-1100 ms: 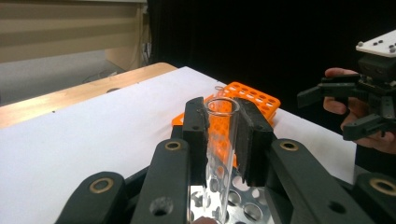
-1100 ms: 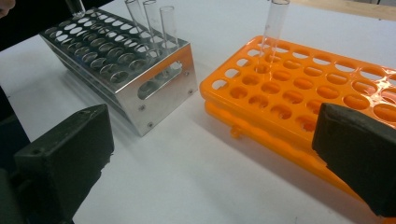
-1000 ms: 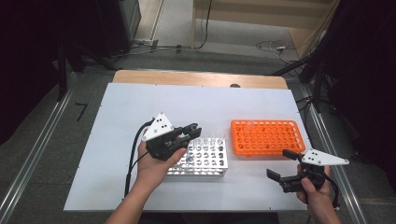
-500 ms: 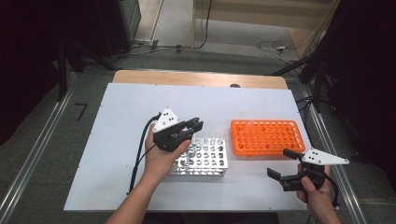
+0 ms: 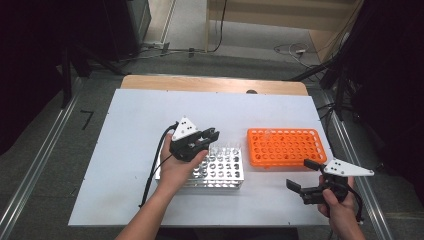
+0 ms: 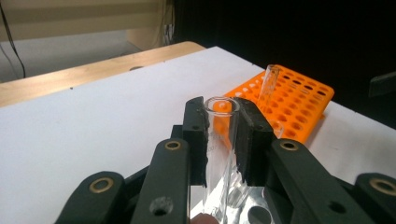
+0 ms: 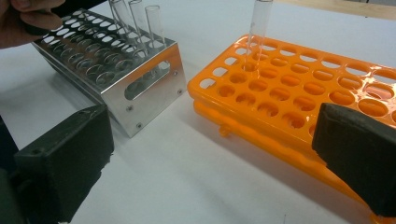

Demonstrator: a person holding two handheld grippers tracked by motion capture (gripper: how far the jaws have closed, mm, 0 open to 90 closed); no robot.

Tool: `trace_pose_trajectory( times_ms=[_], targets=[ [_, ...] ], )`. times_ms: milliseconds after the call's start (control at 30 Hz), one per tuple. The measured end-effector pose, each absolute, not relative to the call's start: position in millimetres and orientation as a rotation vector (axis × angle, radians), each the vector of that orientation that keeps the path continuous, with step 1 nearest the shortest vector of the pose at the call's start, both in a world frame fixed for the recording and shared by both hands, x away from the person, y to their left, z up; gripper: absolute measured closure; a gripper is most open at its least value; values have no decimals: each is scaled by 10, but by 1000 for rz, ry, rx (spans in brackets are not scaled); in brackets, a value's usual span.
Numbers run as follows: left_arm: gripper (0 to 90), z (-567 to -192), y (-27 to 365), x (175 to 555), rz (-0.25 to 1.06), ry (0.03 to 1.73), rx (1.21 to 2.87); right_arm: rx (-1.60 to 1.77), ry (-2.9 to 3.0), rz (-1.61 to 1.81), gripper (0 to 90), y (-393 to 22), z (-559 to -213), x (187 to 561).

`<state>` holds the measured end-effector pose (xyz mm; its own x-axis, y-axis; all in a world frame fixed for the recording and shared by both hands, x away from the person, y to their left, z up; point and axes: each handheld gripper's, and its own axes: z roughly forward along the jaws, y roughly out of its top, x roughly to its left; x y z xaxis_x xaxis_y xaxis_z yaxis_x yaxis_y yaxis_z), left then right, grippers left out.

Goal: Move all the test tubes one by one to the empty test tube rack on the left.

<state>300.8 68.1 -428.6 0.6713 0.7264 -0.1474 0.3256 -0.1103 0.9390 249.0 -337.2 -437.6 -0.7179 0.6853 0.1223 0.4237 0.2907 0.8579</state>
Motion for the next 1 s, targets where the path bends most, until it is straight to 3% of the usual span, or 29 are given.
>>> trace_pose_trajectory(
  times_ms=[900,1000],
  targets=[
    [749,-4346,591,2987,423,902,1889,1036,2297,1384,0,-3356,-4411,2507],
    [692,-4343,606,2980,431,923,1891,1035,2294,1385,0,-3358,-4405,2493]
  ],
)
